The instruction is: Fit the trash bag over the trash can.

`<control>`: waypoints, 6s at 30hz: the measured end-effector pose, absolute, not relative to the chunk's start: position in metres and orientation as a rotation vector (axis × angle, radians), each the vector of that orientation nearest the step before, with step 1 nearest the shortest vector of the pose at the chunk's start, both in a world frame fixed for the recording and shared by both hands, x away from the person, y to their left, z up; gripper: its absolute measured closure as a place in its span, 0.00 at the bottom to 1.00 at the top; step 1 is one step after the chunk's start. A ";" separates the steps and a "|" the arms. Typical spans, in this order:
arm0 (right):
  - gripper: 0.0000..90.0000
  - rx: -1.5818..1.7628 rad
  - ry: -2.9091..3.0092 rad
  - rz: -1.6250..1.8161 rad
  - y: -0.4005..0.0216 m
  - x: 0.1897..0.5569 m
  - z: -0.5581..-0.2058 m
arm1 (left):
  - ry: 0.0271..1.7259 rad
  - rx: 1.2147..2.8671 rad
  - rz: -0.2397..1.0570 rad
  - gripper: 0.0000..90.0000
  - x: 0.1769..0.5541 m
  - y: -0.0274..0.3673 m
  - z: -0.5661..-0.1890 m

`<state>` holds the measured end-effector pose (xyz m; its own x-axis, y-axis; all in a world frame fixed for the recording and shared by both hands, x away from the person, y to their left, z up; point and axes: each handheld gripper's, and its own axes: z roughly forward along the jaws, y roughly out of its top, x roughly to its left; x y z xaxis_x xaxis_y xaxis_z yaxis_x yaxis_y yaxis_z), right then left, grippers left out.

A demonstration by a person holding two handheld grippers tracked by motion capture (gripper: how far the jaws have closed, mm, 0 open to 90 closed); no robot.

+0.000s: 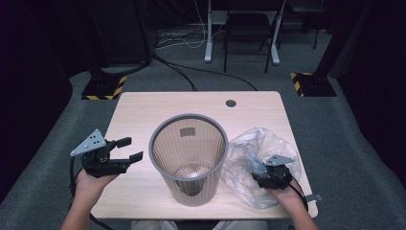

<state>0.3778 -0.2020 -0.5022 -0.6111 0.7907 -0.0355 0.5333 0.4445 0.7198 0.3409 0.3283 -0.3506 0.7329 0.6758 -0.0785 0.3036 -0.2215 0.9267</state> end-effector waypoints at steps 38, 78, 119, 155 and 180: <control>0.59 1.120 2.181 1.314 -0.227 0.359 -0.468 | 0.710 1.796 0.454 0.31 0.331 0.328 -0.344; 0.59 0.909 2.164 1.634 -0.246 0.324 -0.339 | 0.658 1.794 0.452 0.31 0.325 0.323 -0.327; 0.58 0.597 2.270 1.739 -0.147 0.344 -0.295 | 0.655 1.809 0.460 0.31 0.323 0.327 -0.315; 0.38 0.443 2.462 1.602 -0.053 0.366 -0.286 | 0.665 1.767 0.509 0.31 0.311 0.356 -0.287; 0.37 0.436 2.403 1.585 -0.050 0.362 -0.287 | 0.558 1.774 0.418 0.30 0.332 0.311 -0.262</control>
